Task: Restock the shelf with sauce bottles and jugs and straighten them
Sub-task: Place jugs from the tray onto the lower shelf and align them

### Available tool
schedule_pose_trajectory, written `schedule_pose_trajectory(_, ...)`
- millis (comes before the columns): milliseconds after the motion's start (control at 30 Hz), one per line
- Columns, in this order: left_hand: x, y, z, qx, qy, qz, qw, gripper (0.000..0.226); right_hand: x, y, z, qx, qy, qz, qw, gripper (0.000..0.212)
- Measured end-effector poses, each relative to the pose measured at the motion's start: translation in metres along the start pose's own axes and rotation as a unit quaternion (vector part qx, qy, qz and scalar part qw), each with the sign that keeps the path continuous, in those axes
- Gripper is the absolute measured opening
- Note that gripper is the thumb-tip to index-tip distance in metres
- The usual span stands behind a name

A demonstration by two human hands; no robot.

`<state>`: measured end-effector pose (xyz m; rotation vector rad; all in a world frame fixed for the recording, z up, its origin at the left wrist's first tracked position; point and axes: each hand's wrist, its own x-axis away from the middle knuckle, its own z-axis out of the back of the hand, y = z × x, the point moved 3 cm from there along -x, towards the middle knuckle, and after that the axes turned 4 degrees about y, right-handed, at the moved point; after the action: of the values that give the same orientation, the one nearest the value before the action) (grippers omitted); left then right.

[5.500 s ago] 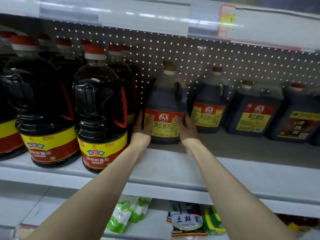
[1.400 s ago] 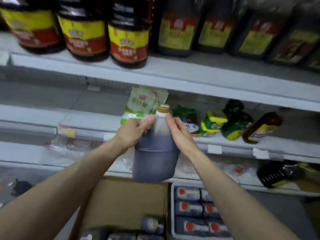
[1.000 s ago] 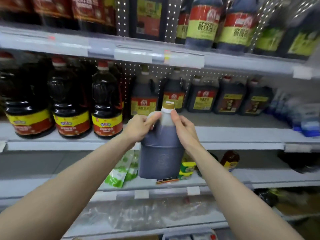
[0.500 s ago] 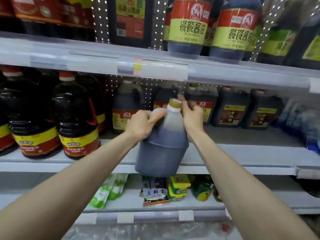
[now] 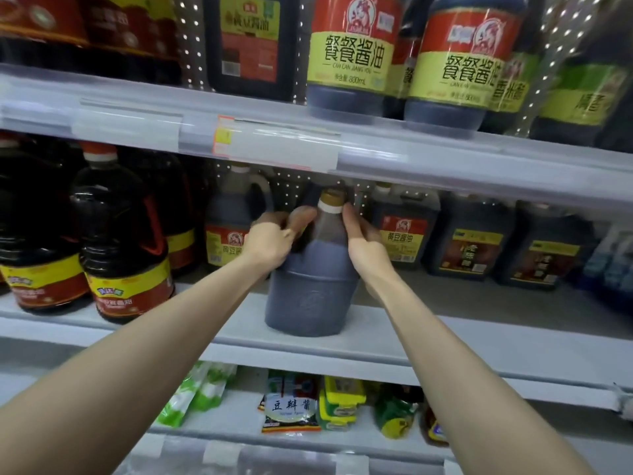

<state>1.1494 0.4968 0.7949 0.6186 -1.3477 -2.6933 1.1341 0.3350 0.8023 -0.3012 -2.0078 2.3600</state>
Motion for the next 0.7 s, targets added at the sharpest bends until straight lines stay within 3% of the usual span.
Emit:
schedule_pose_trajectory(133,0.004,-0.006,-0.003,0.080,0.021,0.016,0.996,0.041,-0.005,0.012,-0.007,-0.002,-0.021,0.016,1.000,0.021)
schedule_pose_trajectory(200,0.004,-0.005,-0.003,0.109,0.027,0.029,0.993,0.044,-0.011,0.016,-0.010,-0.009,-0.016,0.028,0.999,0.018)
schedule_pose_trajectory(433,0.005,-0.012,-0.008,0.164,0.022,0.046,0.985,0.044,-0.009,0.033,-0.011,0.008,-0.032,0.052,0.998,0.044)
schedule_pose_trajectory(567,0.013,-0.024,-0.010,0.227,0.017,0.054,0.972,0.024,-0.005,0.035,-0.010,0.017,-0.029,0.051,0.998,0.050)
schedule_pose_trajectory(700,0.023,-0.048,-0.021,0.244,-0.014,0.114,0.963,0.038,0.012,0.048,-0.011,0.059,-0.021,0.056,0.996,0.055)
